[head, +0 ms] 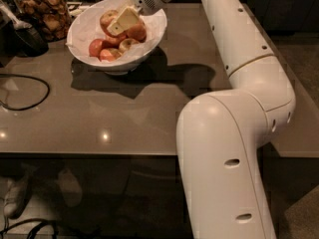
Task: Pick apple from white bowl
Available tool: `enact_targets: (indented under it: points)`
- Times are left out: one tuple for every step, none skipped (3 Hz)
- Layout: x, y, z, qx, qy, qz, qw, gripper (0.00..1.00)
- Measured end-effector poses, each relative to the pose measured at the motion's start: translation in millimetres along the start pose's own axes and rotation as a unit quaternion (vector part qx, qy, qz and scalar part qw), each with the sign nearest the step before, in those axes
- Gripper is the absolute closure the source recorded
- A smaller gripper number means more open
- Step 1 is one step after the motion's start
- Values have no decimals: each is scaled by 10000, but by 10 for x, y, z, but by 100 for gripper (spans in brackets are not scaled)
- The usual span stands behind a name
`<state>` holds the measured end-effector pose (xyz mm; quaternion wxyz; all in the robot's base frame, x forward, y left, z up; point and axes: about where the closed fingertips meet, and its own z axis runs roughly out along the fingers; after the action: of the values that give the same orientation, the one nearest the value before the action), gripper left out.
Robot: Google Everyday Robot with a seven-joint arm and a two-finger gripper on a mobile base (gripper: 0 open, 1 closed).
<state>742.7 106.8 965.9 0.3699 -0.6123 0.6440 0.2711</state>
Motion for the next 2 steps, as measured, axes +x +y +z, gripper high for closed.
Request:
enact_targets:
  points:
    - [-118,48,-27,-39,-96,-53,9999,100]
    - [-384,200,-217,-166,-364,-71,9992,100]
